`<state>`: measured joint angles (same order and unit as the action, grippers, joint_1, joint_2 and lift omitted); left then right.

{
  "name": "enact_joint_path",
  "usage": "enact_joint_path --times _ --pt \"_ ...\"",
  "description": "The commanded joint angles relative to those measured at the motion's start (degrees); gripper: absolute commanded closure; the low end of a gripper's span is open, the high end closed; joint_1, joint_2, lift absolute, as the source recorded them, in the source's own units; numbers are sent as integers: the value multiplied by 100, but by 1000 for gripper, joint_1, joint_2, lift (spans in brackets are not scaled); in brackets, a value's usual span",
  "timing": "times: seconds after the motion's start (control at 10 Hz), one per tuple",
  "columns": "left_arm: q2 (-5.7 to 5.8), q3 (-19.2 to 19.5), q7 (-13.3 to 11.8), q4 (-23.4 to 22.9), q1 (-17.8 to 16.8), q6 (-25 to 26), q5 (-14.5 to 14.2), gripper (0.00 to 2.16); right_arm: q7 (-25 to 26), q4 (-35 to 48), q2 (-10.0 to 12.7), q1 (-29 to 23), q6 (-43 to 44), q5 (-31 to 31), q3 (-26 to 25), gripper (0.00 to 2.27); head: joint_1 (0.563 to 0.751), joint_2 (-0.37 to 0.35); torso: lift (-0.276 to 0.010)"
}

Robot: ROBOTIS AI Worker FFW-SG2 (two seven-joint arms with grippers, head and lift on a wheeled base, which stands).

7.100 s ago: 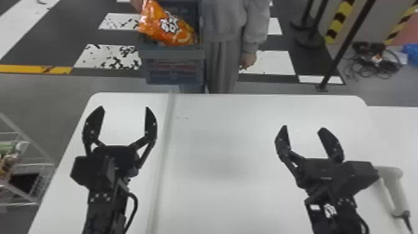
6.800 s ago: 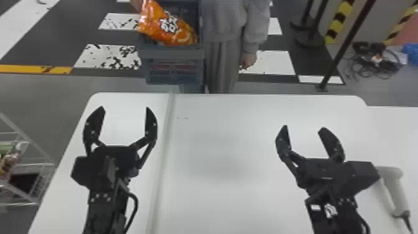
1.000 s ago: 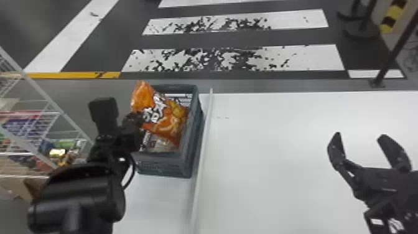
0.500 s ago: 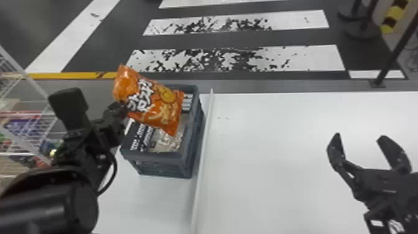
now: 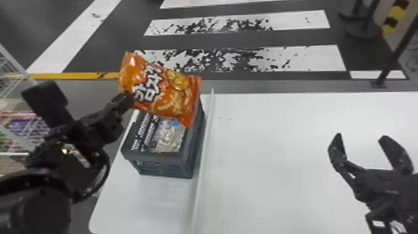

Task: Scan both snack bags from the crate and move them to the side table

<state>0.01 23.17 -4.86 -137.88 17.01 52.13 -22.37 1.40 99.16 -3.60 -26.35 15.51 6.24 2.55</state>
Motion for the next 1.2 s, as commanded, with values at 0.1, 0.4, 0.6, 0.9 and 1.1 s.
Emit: enact_joint_path --times 0.1,0.4,0.6,0.9,1.1 --pt "-16 -577 -234 727 -180 -717 -250 1878 1 -11 0 33 0 0 -18 87 695 119 -29" --pt "-16 -1579 -542 2362 -541 -2211 -118 1878 19 -20 9 59 0 9 -26 87 695 14 -29" --pt "-16 -1984 -630 2986 -637 -2563 14 1875 63 -46 0 95 0 18 -44 87 695 -27 -29" --pt "-16 -2572 -744 4076 -980 -2967 31 1875 80 -55 -9 121 0 18 -35 87 695 -95 -29" --pt "-16 -3091 -771 4911 -1270 -3301 277 1872 80 -55 -9 121 0 18 -35 87 695 -134 -29"
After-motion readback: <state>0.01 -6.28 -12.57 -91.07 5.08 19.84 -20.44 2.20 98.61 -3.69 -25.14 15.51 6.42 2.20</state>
